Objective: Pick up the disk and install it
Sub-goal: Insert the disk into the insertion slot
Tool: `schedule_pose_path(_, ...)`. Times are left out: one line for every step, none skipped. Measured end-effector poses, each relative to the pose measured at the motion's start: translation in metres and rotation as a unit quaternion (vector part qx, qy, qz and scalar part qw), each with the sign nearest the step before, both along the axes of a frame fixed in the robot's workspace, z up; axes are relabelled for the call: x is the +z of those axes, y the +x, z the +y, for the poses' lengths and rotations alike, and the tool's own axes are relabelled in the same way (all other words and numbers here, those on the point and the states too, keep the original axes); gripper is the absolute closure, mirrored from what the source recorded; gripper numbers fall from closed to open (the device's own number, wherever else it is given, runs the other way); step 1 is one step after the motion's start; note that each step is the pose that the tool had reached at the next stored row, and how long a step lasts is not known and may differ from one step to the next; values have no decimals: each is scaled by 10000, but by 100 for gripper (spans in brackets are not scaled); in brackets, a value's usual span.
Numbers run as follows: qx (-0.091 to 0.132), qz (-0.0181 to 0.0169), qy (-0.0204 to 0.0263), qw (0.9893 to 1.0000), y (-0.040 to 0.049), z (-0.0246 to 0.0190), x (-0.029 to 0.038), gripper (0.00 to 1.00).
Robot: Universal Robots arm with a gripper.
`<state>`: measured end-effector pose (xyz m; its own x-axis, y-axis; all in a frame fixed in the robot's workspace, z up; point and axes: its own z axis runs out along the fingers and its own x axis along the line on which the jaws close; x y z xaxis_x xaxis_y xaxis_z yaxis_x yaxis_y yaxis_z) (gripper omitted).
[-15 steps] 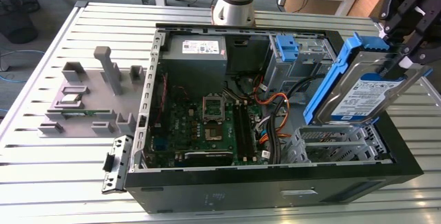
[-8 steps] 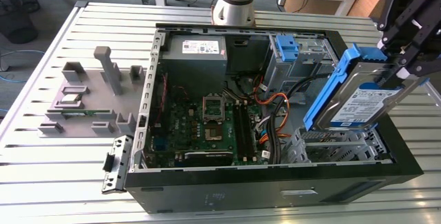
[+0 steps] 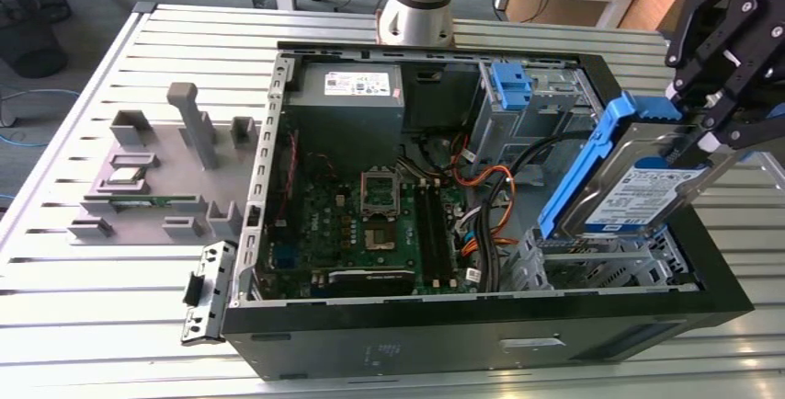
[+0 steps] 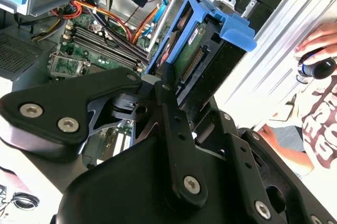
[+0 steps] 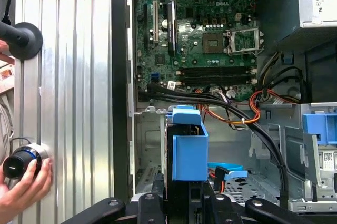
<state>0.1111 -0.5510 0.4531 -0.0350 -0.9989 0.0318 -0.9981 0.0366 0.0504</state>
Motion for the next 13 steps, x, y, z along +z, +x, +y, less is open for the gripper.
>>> schedule_pose_path(0,0,1,10000,8,0,-6,65)
schedule_pose_path(0,0,1,10000,14,0,-12,65)
schedule_pose_path(0,0,0,10000,18,0,-18,65)
schedule_pose_path(0,0,1,10000,18,0,-26,65)
schedule_pose_path(0,0,3,10000,18,0,-35,65)
schedule_pose_path(0,0,5,10000,19,0,-41,65)
schedule_pose_path(0,0,5,10000,19,0,-44,65)
schedule_pose_path(1,0,6,10000,19,0,-46,65)
schedule_pose_path(2,0,8,10000,19,0,-50,65)
schedule_pose_path(3,0,11,10000,19,0,-59,65)
schedule_pose_path(4,0,11,10000,19,0,-68,65)
schedule_pose_path(5,0,10,10000,19,0,-76,65)
schedule_pose_path(5,0,11,10000,19,0,-82,65)
